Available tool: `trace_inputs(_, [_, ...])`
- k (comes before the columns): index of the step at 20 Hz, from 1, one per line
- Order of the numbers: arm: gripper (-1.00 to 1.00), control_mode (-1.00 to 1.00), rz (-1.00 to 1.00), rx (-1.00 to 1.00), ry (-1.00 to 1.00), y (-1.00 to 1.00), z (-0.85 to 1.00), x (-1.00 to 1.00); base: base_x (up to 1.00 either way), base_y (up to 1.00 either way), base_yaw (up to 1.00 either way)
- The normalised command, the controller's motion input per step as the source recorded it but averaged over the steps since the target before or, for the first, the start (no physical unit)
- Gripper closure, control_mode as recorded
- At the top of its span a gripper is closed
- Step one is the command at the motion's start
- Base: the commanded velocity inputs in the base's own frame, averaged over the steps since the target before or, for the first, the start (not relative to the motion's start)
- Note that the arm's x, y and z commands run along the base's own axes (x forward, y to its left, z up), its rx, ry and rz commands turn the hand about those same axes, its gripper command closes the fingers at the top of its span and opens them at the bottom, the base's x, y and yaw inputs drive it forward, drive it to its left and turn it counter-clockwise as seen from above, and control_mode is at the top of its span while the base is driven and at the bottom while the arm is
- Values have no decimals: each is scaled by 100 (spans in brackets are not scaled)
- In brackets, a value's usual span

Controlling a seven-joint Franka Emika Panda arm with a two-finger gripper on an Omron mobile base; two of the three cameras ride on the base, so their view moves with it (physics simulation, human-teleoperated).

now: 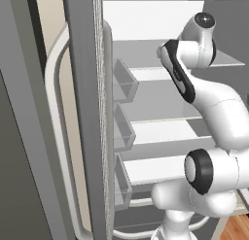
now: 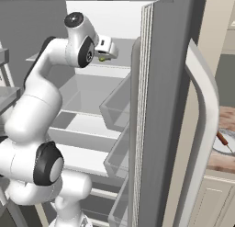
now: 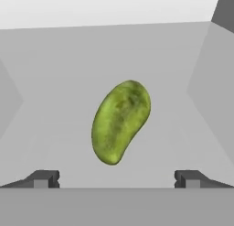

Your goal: Place the cold items (mango and lime) from the fridge in one tupperware on the dining counter. Place the warm items (kebab skewer and hot dog) in the stove area in another tupperware.

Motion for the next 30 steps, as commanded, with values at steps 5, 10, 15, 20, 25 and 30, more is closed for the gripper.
trace_inputs(5, [-100,-100,-5,0,6,-5,0,52,0,0,0])
trace_inputs(10, [-100,-100,-14,0,7,-4,-3,45,0,0,0])
trace_inputs(15, [-100,-100,-14,0,8,0,-17,42,0,0,0])
trace_inputs(20, [-100,-100,-16,0,13,-6,-25,23,0,0,0])
trace_inputs(25, [100,-100,-27,4,16,-21,-33,-3,0,0,0])
trace_inputs(30, [100,-100,-39,7,18,-29,-59,-9,0,0,0])
